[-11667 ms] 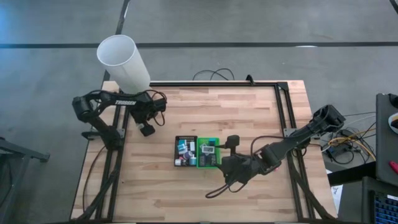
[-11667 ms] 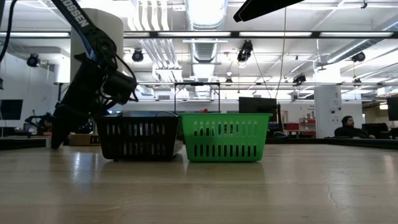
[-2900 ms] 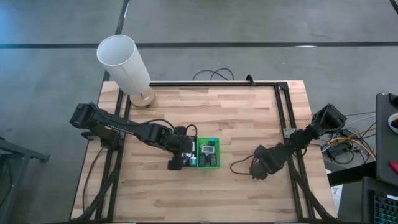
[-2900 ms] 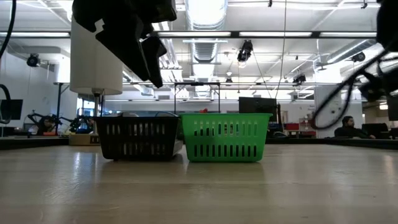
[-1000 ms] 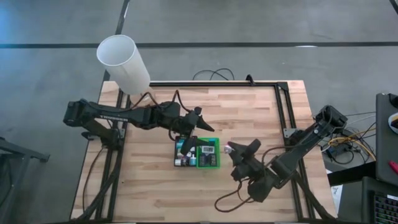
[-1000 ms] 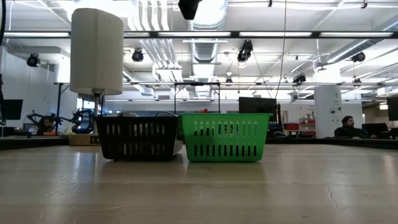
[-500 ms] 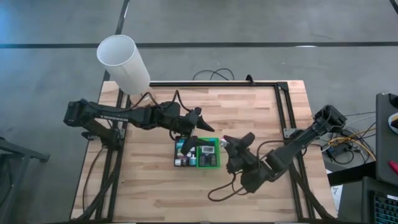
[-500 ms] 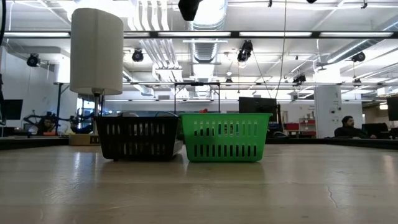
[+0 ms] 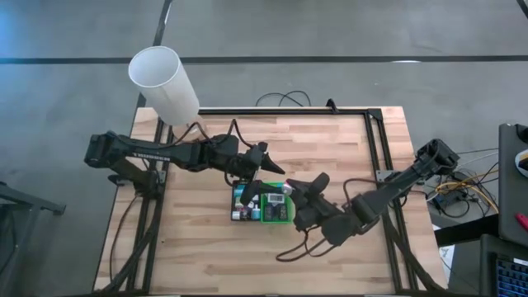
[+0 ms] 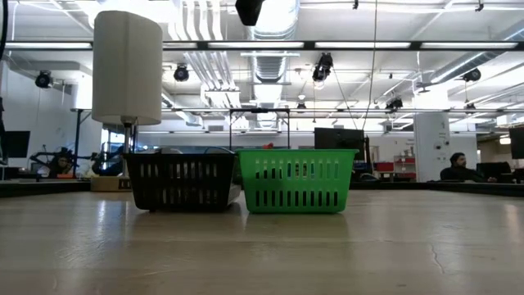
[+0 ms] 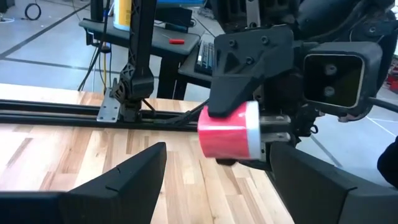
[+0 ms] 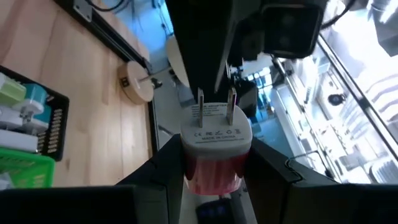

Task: Pick & Place Office items
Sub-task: Put the red white charger adapter into the black bin

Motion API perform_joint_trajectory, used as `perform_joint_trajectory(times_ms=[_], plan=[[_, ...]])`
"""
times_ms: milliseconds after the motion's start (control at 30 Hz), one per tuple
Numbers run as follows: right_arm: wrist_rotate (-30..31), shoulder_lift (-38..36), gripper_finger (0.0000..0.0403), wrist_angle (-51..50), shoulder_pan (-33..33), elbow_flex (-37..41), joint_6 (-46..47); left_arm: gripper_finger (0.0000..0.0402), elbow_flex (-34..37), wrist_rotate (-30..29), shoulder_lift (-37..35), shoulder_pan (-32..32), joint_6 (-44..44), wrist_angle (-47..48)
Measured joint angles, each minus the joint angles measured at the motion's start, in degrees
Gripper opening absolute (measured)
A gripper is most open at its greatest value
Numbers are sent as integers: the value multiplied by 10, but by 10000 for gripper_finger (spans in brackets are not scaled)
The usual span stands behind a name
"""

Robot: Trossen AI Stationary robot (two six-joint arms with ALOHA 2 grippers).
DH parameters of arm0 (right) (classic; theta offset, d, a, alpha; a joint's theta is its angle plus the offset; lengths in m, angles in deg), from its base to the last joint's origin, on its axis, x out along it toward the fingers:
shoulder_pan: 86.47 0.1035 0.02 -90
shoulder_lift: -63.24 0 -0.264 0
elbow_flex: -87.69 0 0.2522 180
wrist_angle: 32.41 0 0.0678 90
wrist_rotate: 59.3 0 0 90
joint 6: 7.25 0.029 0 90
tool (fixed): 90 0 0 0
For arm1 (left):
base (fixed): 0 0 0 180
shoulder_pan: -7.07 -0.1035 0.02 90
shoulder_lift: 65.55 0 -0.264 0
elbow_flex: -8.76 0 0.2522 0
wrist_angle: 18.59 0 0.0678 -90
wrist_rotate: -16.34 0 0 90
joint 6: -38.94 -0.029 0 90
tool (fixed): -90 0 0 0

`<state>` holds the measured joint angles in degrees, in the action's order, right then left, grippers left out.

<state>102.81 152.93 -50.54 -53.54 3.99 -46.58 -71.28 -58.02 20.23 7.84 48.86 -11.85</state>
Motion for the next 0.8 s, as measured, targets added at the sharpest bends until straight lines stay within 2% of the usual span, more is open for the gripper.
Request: perform_joint_trajectory(times_ms=[800], plan=[[-66, -1, 122, 33, -30, 0, -33, 284, 0, 7, 0, 0, -5, -7]])
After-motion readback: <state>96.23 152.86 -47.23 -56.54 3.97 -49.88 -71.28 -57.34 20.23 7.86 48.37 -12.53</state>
